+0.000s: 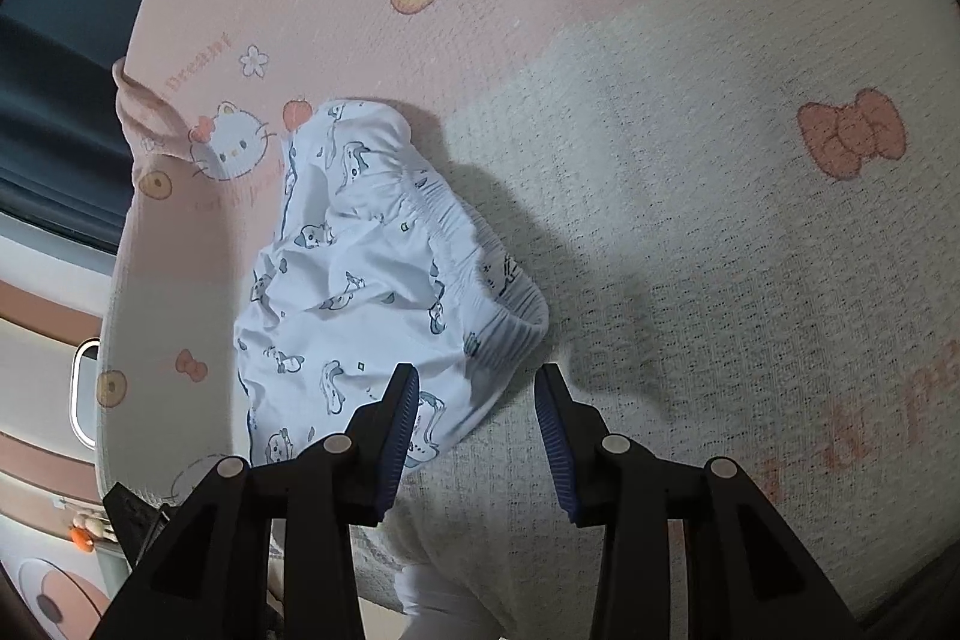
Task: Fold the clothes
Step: 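Close the left gripper on the blue-piped edge while the right gripper grasps the cuff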
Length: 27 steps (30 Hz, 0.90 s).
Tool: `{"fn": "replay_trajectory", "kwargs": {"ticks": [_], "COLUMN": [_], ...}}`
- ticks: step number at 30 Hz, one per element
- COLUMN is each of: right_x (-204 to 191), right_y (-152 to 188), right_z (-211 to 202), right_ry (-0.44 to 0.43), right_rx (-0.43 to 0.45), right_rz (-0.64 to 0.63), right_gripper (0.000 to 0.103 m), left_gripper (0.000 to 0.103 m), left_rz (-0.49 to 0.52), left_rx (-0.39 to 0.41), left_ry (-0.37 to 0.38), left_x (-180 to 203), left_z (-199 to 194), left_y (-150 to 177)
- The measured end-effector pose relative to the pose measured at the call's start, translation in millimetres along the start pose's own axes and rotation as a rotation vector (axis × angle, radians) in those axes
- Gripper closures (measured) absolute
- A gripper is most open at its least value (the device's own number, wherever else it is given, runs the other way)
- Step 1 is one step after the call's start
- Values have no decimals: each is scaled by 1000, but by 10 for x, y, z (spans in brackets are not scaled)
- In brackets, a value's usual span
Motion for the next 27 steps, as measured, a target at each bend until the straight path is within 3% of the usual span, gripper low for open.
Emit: {"fn": "replay_trajectory", "kwargs": {"ticks": [4, 8, 16, 22, 27], "right_x": [14, 42, 109, 169, 137], "right_y": [0, 20, 32, -63, -193], "right_z": [11, 45, 145, 270, 362], "right_ry": [-20, -39, -143, -190, -202], "right_rx": [-2, -10, -28, -16, 4], "right_rz": [24, 51, 156, 231, 225], "right_gripper": [64, 64, 64, 64, 64], "left_gripper": [33, 39, 43, 68, 73], "left_rz": [-155, -262, -419, -398, -391], "left_rx": [-56, -70, -93, -53, -45], "left_ry": [103, 207, 325, 290, 286], "left_x": [-37, 12, 63, 38, -6], "left_z": [125, 188, 380, 371, 448], "left_y": [83, 78, 77, -102, -194]}}
Point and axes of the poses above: each gripper's, at about its wrist camera, not at the fingertips, and z roughly the way its jaws point, x to its right, y to its underside, the point moved 7 cm from there along z, roughly the way its jaws point, and after that the axes turned 2 degrees about -z, right-handed, at the moved point
